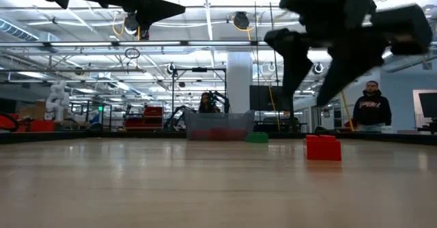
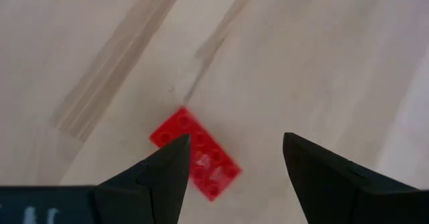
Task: Sort & place blocks by color
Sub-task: Put the red game piece into the black bin
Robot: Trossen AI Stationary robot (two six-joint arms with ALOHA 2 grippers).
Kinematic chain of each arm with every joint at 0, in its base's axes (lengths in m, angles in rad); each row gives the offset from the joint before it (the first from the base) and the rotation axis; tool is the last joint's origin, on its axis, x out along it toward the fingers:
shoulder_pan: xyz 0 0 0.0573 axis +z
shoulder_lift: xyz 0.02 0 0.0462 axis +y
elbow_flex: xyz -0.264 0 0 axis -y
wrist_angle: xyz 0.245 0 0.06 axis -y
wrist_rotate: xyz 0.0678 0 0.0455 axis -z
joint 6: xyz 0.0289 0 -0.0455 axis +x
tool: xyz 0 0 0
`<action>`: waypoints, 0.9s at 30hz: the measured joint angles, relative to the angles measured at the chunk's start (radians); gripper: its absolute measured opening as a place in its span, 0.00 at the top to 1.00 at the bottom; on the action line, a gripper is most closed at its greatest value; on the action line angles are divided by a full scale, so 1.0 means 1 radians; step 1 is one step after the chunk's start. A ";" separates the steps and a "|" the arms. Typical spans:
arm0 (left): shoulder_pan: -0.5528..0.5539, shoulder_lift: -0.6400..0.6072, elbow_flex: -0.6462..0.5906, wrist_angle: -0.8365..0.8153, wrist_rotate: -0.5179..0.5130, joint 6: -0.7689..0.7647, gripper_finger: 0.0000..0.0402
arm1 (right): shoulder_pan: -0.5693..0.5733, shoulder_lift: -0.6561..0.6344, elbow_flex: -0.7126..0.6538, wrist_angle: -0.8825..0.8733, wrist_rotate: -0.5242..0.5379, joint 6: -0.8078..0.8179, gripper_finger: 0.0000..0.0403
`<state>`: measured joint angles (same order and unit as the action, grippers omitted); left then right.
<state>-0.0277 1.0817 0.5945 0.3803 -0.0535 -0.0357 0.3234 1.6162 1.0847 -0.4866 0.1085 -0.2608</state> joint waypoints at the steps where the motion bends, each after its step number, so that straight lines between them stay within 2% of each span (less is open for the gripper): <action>1: -0.003 0.000 0.000 -0.003 0.000 -0.003 0.29 | 0.006 0.016 0.000 -0.001 0.000 0.005 0.43; 7: -0.007 0.000 0.000 -0.017 0.000 0.001 0.29 | 0.027 0.071 0.000 -0.005 -0.001 -0.020 0.43; 20: -0.007 0.000 0.000 -0.022 0.000 -0.029 0.29 | 0.019 0.066 -0.001 -0.004 -0.004 0.027 0.43; 27: -0.020 0.001 0.000 -0.052 0.000 -0.014 0.29 | 0.019 0.066 -0.002 -0.012 -0.008 -0.010 0.43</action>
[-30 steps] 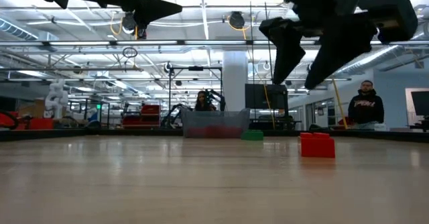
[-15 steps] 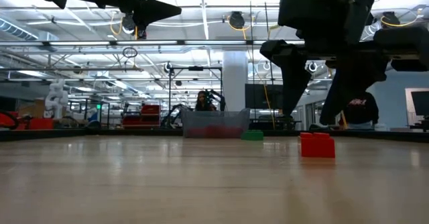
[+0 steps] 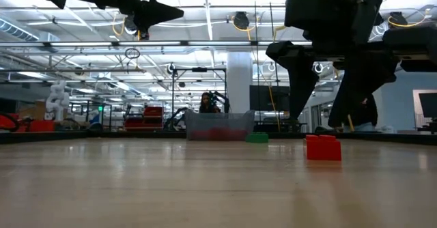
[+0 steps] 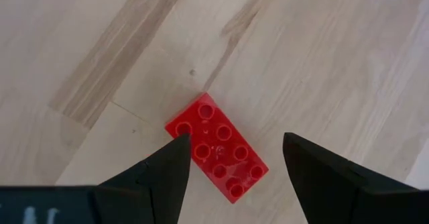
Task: Sort & place blocks by color
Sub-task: Put the red game piece into the black bin
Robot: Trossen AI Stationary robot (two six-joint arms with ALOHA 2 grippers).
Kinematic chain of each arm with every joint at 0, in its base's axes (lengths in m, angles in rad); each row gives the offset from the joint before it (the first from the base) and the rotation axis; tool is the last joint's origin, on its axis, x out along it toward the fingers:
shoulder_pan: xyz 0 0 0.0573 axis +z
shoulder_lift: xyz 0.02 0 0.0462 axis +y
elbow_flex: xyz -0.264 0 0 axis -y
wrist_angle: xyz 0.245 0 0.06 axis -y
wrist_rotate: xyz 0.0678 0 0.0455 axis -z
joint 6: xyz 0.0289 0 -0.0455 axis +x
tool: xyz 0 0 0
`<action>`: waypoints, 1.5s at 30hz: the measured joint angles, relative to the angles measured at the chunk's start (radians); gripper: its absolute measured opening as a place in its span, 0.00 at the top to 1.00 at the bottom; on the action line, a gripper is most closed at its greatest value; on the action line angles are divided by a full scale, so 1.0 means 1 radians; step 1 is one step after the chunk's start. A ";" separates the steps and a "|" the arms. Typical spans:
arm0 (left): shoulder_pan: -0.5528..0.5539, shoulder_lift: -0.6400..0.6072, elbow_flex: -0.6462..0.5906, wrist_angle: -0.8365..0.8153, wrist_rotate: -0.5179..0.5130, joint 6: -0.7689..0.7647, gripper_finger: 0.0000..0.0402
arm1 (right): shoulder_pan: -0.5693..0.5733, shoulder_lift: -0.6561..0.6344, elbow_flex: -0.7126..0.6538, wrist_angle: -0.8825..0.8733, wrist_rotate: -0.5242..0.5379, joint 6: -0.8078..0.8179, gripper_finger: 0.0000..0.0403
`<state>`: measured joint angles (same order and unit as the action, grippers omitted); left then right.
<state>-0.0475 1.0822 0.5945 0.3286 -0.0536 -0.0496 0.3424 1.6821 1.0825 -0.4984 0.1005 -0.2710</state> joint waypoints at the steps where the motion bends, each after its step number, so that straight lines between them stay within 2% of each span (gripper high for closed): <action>1: 0.000 0.000 0.000 0.000 0.000 0.003 0.29 | 0.000 0.000 -0.002 0.002 0.000 0.000 0.43; 10: 0.000 0.000 0.000 0.002 0.000 -0.016 0.29 | -0.001 0.000 -0.077 0.061 -0.050 0.001 0.43; 16: 0.000 0.000 0.000 0.002 0.000 -0.033 0.29 | -0.001 0.000 -0.081 0.093 -0.054 -0.003 0.43; 28: 0.000 0.000 0.000 -0.002 0.000 -0.050 0.29 | -0.002 -0.002 -0.081 0.085 -0.132 -0.003 0.43; 35: 0.000 0.000 -0.001 -0.014 0.000 -0.058 0.29 | -0.007 0.000 -0.081 0.081 -0.128 -0.029 0.43; 37: 0.000 0.000 -0.001 -0.014 0.000 -0.064 0.29 | -0.019 0.005 -0.081 0.081 -0.129 0.047 0.43; 41: 0.000 0.000 -0.001 -0.014 0.000 -0.077 0.29 | -0.035 0.010 -0.080 0.074 -0.131 0.303 0.43; 45: 0.000 0.000 -0.001 -0.015 0.000 -0.081 0.29 | -0.015 0.009 -0.081 0.080 -0.124 0.268 0.43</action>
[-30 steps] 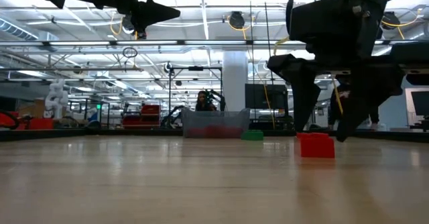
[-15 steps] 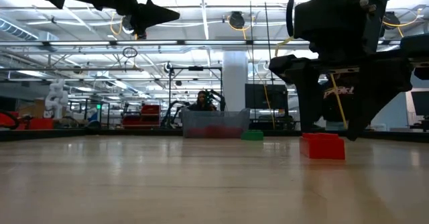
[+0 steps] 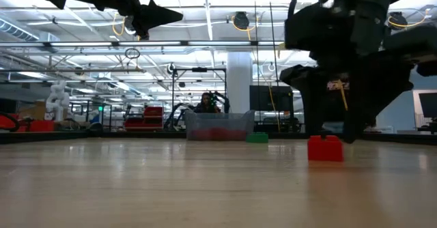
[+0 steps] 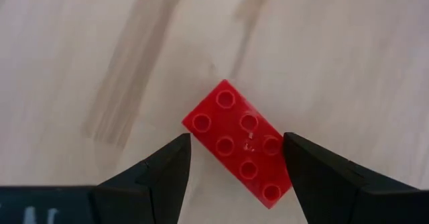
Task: Sort & place blocks by color
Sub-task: Put the red game piece into the black bin
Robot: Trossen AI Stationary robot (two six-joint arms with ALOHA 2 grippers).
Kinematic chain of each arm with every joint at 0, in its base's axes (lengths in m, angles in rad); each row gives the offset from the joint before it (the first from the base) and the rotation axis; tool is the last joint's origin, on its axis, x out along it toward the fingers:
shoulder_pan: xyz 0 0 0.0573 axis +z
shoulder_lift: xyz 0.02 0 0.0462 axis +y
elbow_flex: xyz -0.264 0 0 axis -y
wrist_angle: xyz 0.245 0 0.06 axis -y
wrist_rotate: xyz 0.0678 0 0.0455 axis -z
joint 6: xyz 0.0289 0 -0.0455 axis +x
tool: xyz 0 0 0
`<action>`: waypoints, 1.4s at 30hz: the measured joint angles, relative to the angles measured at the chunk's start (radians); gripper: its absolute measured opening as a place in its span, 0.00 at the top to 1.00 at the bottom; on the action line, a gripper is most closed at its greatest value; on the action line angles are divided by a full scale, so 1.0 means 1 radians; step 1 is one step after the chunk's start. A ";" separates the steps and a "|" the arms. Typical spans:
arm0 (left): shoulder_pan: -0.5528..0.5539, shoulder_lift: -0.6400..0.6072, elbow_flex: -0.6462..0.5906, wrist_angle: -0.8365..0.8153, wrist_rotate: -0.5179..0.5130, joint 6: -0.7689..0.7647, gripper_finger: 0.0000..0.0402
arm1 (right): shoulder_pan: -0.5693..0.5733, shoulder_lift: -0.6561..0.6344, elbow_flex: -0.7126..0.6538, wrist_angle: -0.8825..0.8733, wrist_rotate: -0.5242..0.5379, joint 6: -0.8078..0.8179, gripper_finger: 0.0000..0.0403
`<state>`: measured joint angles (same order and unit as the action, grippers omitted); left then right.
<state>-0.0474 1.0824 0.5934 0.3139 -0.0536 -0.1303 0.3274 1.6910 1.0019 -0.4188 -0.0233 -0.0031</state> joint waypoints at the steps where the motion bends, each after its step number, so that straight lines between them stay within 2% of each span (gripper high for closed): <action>1: 0.000 0.000 0.000 0.000 0.000 -0.001 0.29 | 0.006 -0.002 0.000 -0.001 -0.001 -0.031 0.43; 10: 0.000 0.000 0.000 -0.005 0.000 -0.005 0.29 | -0.001 -0.015 -0.002 -0.011 -0.001 -0.152 0.43; 16: 0.000 0.000 0.000 -0.005 0.000 -0.005 0.29 | 0.001 -0.015 -0.002 -0.011 0.044 -0.239 0.43; 27: -0.002 0.000 0.000 -0.007 0.000 -0.006 0.29 | -0.027 0.055 -0.060 0.084 0.025 -0.243 0.43; 32: -0.005 0.000 0.000 -0.007 0.000 -0.003 0.29 | -0.033 0.037 -0.063 0.091 0.024 -0.219 0.44; 36: -0.005 0.000 0.000 -0.007 0.000 0.000 0.29 | -0.037 0.003 -0.067 0.109 0.048 -0.226 0.53; 40: -0.005 0.000 0.000 -0.007 0.000 -0.001 0.29 | -0.059 -0.018 -0.066 0.117 0.060 -0.223 0.71; 42: -0.005 0.000 0.000 -0.006 0.000 -0.003 0.29 | -0.068 -0.016 -0.066 0.114 0.061 -0.222 0.73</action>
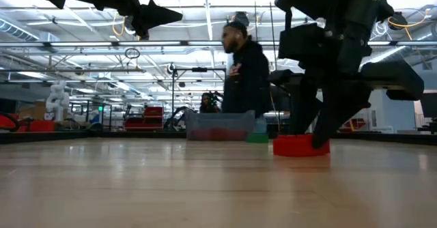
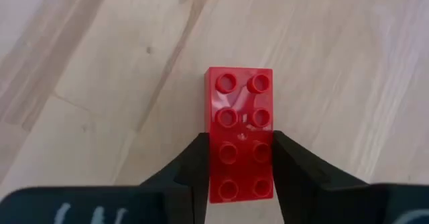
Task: Sort & place blocks by color
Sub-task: Put the red game piece into the black bin
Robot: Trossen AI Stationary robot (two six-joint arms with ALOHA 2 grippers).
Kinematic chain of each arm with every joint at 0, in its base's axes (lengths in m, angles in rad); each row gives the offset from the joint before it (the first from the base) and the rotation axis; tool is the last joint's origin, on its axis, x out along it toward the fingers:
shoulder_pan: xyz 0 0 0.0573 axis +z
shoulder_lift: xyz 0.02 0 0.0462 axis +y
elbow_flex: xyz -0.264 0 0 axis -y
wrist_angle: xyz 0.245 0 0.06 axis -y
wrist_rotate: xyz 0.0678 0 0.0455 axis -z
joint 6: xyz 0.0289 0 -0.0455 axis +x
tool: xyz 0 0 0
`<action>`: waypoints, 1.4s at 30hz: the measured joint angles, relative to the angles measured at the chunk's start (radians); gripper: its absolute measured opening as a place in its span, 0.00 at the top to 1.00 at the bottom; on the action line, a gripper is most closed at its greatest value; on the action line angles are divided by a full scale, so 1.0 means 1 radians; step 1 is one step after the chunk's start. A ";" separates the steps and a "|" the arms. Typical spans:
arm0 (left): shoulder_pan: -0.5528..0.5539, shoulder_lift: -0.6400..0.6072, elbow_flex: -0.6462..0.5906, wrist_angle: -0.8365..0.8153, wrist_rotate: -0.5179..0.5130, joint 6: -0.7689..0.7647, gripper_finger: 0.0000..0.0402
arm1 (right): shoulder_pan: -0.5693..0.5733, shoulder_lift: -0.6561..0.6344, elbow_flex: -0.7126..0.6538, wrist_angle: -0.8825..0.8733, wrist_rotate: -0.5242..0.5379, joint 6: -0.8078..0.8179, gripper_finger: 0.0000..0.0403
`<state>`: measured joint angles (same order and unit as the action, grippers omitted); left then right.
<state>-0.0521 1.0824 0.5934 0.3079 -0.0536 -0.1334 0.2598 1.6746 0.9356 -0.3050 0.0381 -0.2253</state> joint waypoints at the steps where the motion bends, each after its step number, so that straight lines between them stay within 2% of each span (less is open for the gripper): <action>1: 0.000 0.000 0.000 0.001 0.000 0.000 0.29 | -0.004 0.000 0.000 -0.003 0.002 0.000 0.73; 3: 0.000 0.000 0.000 0.001 0.000 0.000 0.29 | -0.012 -0.001 0.000 0.004 0.041 -0.007 0.73; 7: 0.000 0.000 0.000 0.001 0.000 0.000 0.29 | -0.052 -0.001 0.000 0.034 0.199 -0.058 0.73; 9: 0.000 0.000 0.000 0.002 0.000 -0.001 0.29 | -0.090 -0.001 0.000 0.080 0.214 -0.089 0.73; 17: 0.000 0.000 0.000 0.004 -0.001 0.004 0.29 | -0.308 -0.001 0.018 0.291 0.184 -0.198 0.73; 24: -0.003 0.000 0.000 0.007 -0.002 0.026 0.29 | -0.476 -0.002 0.183 0.285 0.095 -0.240 0.73; 28: -0.002 0.000 0.000 0.007 -0.002 0.025 0.29 | -0.551 -0.004 0.264 0.274 0.087 -0.270 0.73; 35: -0.002 0.000 0.000 0.007 -0.002 0.025 0.29 | -0.683 -0.004 0.282 0.225 0.040 -0.235 0.73; 42: -0.002 0.000 0.000 0.007 -0.001 0.025 0.29 | -0.742 -0.003 0.282 0.165 0.036 -0.206 0.73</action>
<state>-0.0540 1.0824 0.5938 0.3153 -0.0547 -0.1085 -0.4824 1.6714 1.2179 -0.1396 0.0742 -0.4315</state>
